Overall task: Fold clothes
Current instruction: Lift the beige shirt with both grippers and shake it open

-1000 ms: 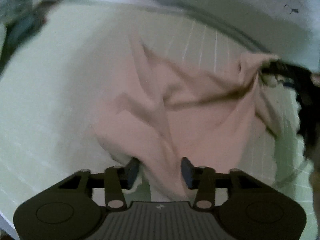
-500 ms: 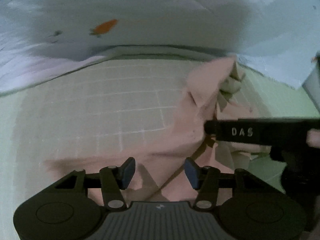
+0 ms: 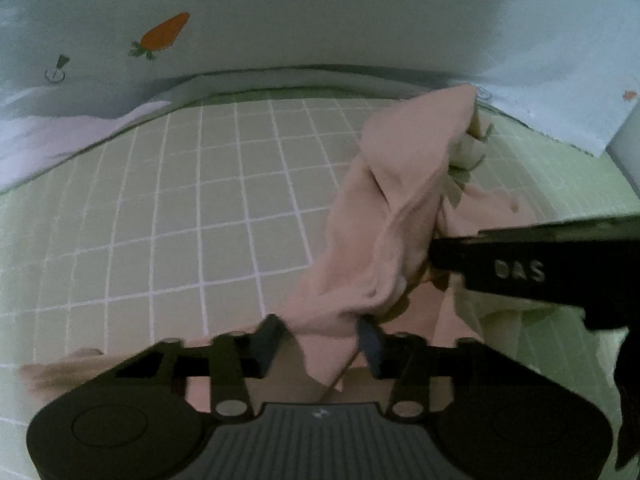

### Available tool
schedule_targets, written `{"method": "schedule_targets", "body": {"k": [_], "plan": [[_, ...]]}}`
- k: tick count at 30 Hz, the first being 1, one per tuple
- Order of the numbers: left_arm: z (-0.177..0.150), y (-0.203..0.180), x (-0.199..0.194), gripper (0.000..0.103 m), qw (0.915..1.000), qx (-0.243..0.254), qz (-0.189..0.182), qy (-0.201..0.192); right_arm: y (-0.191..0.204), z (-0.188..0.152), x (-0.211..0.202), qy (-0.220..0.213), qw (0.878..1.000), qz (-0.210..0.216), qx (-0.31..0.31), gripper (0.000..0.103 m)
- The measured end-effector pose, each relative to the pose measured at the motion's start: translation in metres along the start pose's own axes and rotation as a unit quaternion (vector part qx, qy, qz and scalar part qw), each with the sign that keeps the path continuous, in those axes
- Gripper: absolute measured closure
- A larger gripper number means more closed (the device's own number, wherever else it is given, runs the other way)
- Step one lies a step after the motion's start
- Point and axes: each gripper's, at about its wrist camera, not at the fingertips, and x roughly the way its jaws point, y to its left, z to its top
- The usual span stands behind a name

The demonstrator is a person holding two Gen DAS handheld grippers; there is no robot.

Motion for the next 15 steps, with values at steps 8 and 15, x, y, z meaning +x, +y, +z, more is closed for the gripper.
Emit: {"method": "schedule_targets", "body": {"k": [8,15], "plan": [[-0.018,0.016,-0.021,0.094,0.9956,-0.087,0.034,-0.011,-0.025,-0.024,-0.031,-0.034,0.999,-0.029,-0.009,0.100],[-0.071,0.034,-0.061,0.098,0.9813,-0.178,0.073,0.014,-0.074,-0.070,-0.055,-0.035,0.990,-0.132,-0.039,0.101]]}}
